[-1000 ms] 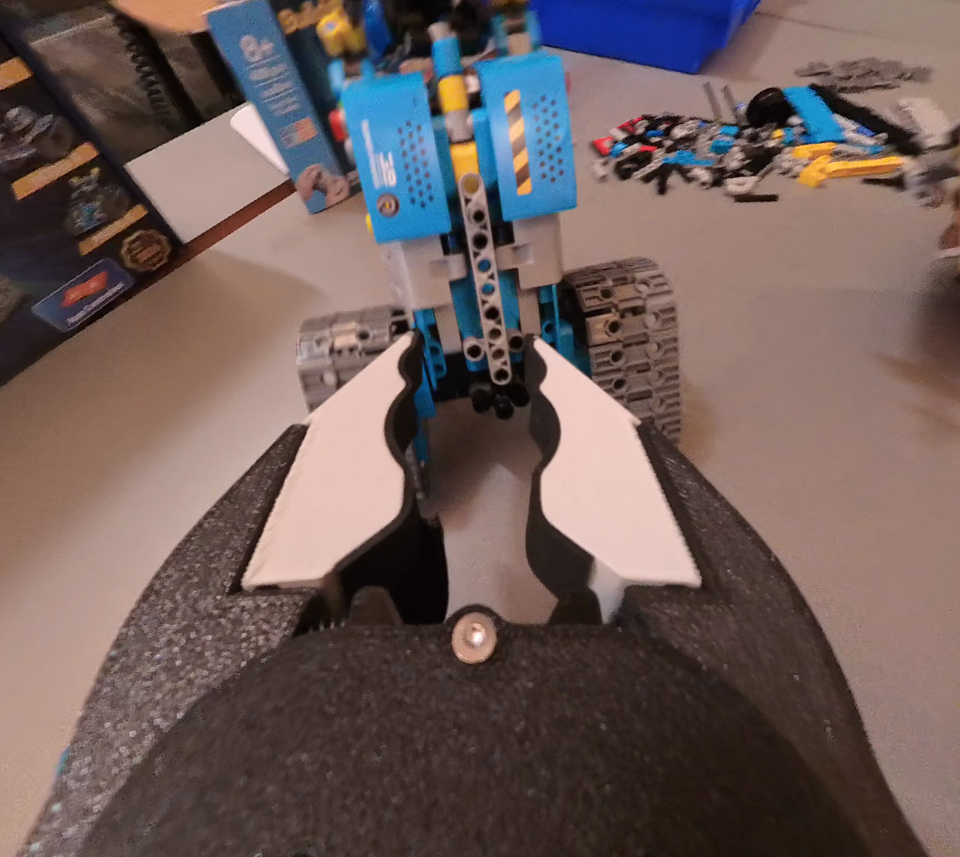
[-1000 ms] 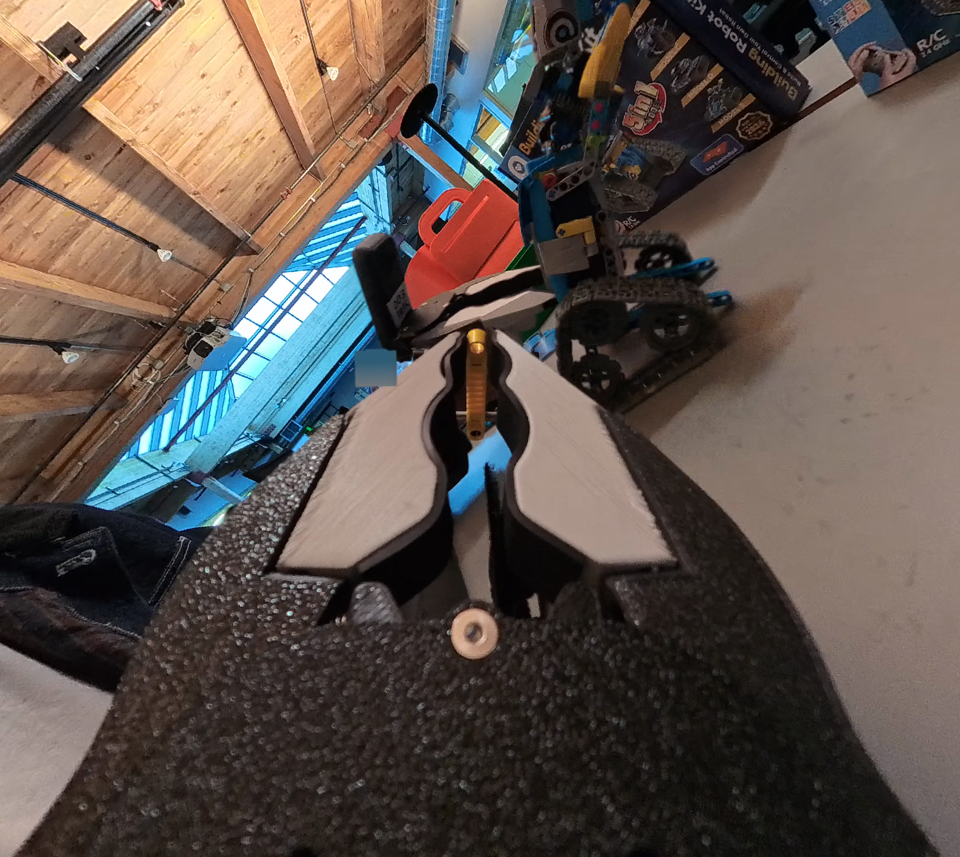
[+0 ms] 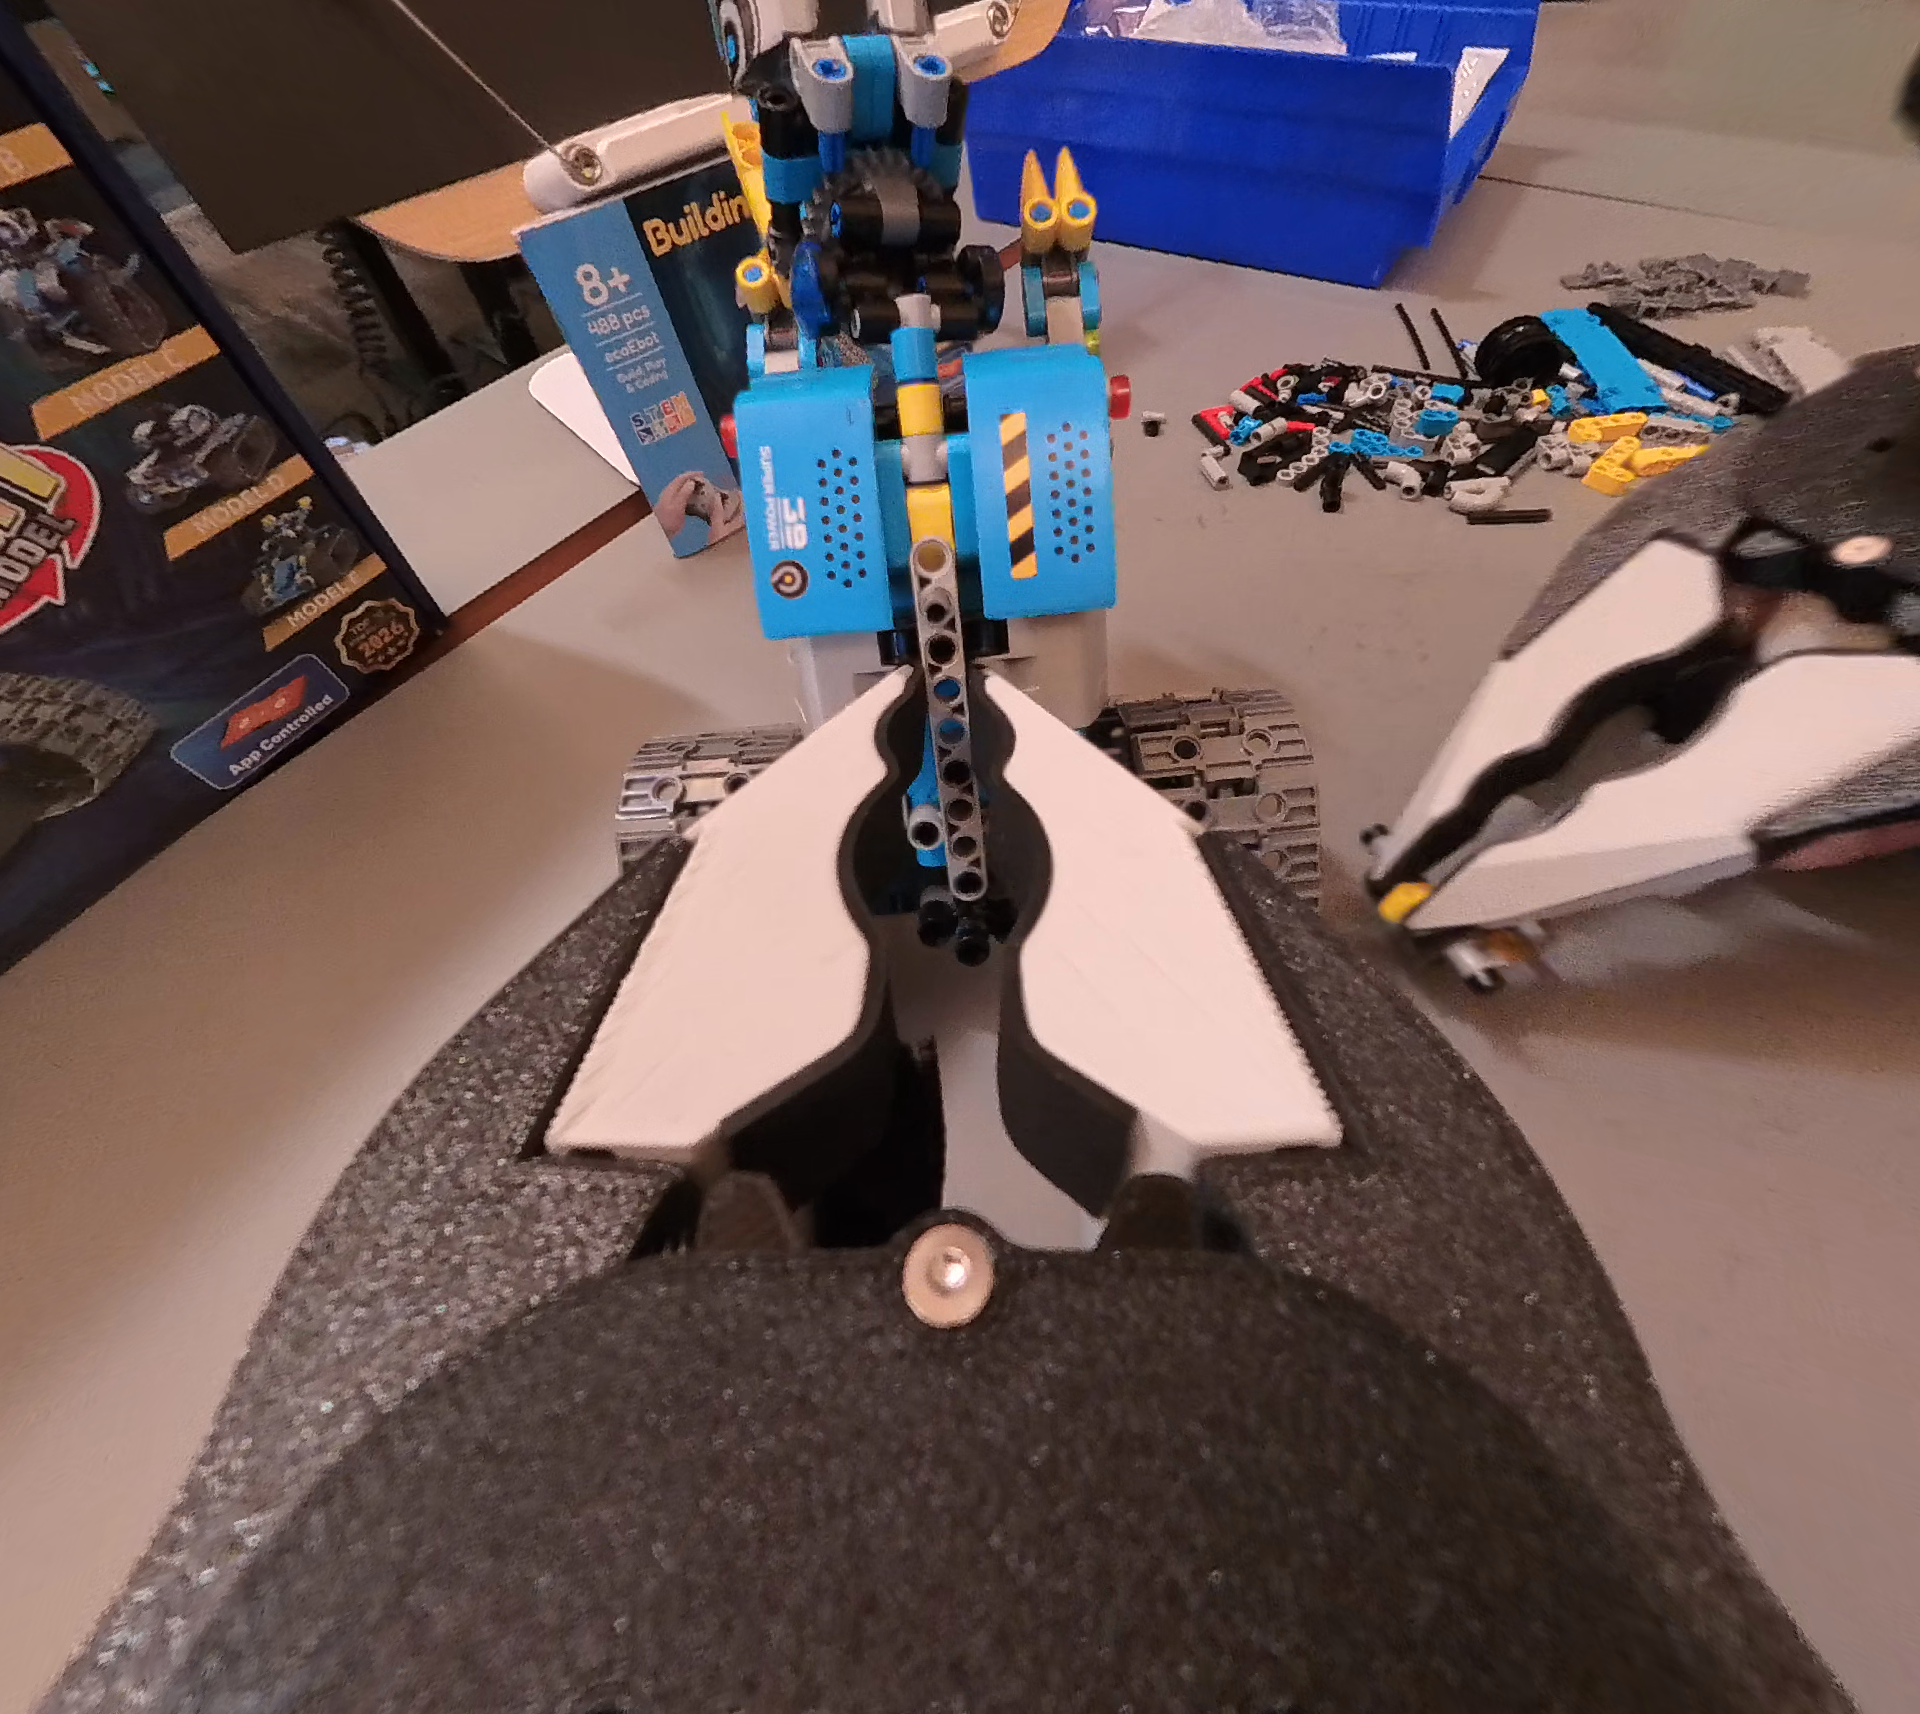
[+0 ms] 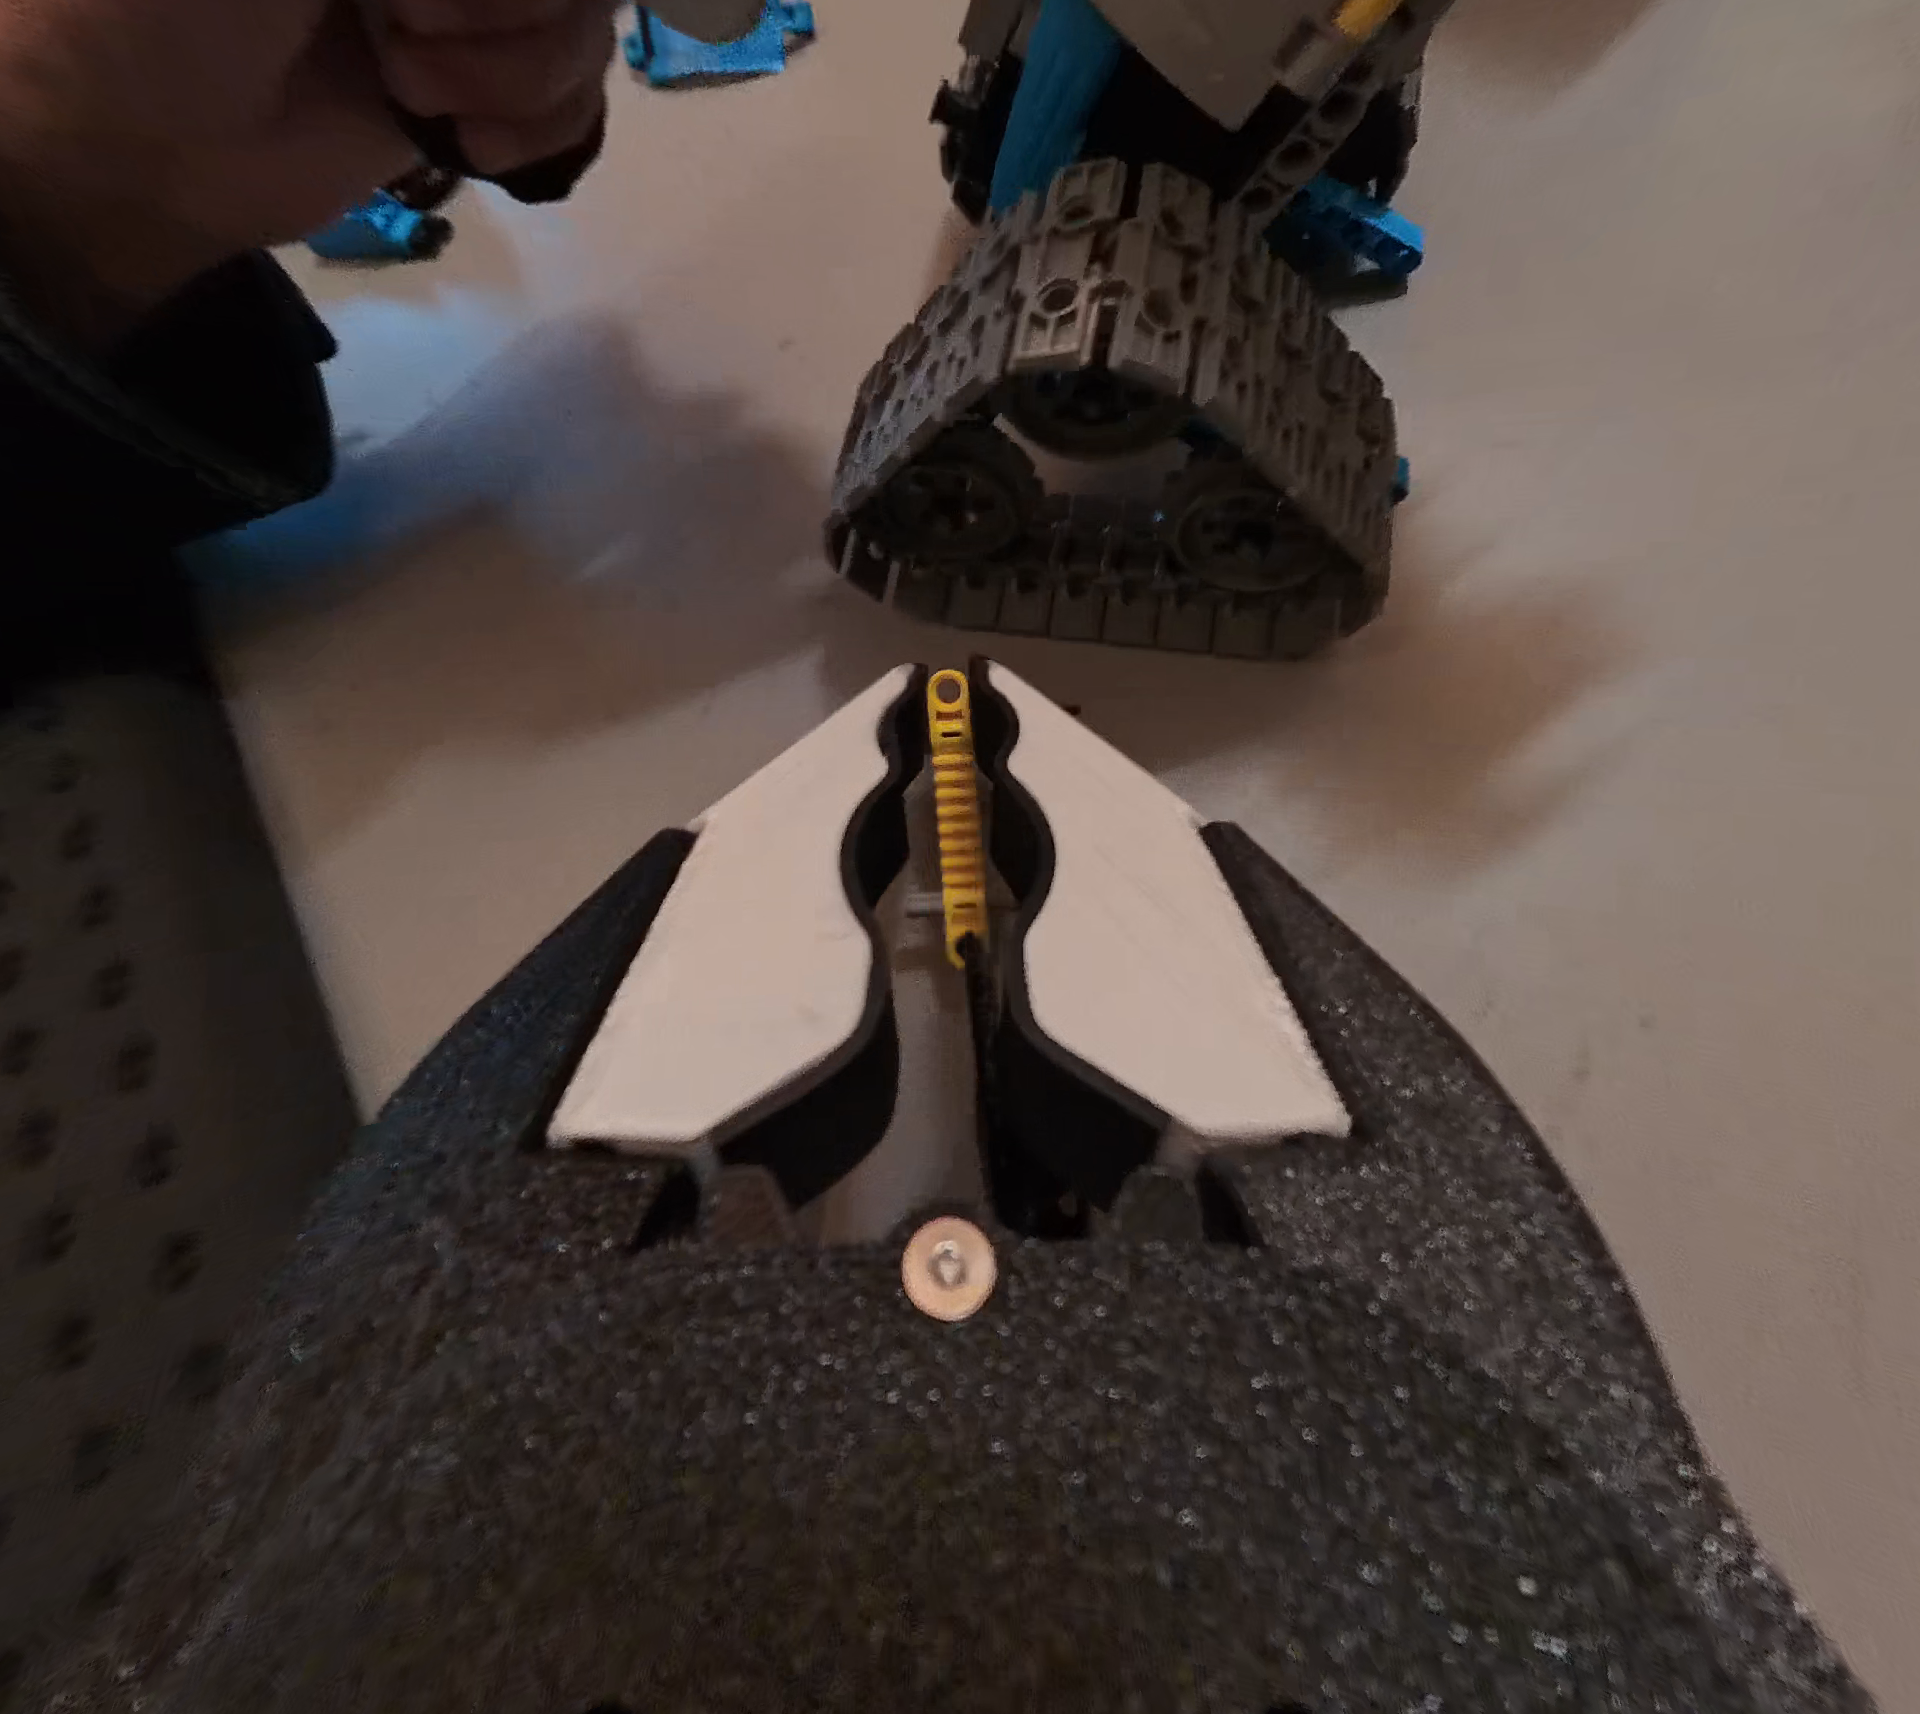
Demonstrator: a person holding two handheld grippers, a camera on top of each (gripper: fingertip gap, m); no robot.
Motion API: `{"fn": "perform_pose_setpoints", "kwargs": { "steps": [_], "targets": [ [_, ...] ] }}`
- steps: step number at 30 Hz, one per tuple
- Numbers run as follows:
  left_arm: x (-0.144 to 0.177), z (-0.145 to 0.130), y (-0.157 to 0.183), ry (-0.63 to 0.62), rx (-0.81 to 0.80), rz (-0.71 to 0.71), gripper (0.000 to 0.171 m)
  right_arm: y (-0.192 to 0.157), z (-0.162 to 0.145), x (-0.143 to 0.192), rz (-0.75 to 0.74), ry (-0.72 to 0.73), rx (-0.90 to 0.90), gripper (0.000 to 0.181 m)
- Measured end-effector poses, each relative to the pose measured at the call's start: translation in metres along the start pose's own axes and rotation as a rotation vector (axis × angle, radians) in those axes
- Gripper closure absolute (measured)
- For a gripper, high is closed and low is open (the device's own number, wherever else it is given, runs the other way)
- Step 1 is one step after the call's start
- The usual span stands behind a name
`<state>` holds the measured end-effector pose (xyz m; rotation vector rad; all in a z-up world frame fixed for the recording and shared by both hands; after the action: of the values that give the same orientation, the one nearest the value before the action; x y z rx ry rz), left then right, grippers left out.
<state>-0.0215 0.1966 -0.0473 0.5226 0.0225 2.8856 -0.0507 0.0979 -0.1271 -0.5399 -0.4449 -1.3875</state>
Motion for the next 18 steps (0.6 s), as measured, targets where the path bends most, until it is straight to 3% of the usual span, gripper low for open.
{"fn": "perform_pose_setpoints", "kwargs": {
  "steps": [4,6,8,11,14,18],
  "targets": [
    [0.003,-0.002,0.0,0.005,0.031,-0.013,0.166,0.005,0.011,-0.001,0.006,0.034,0.059,0.152],
    [0.004,-0.002,0.001,0.006,0.038,-0.013,0.166,0.017,0.043,0.017,-0.092,0.159,0.166,0.144],
    [0.004,-0.002,0.003,0.004,0.054,-0.019,0.166,0.03,0.079,0.033,-0.22,0.258,0.271,0.123],
    [0.005,-0.003,0.004,0.005,0.056,-0.014,0.166,0.038,0.126,0.043,-0.343,0.343,0.452,0.118],
    [0.006,-0.003,0.005,0.002,0.062,-0.012,0.166,0.047,0.141,0.02,-0.371,0.264,0.53,0.107],
    [0.008,-0.003,0.004,0.017,0.062,0.012,0.166,0.048,0.14,0.001,-0.465,0.203,0.648,0.117]
  ]
}}
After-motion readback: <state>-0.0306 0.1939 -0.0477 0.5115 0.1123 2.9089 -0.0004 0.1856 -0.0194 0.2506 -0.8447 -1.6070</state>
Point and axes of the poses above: each gripper's, where its closed fingertips meet, x back along the fingers, z out of its top, y = z × x across the jaws, the point moved 1 cm from there along x, back along the fingers, and after that the axes turned 7 degrees about x, right-handed, at the moved point
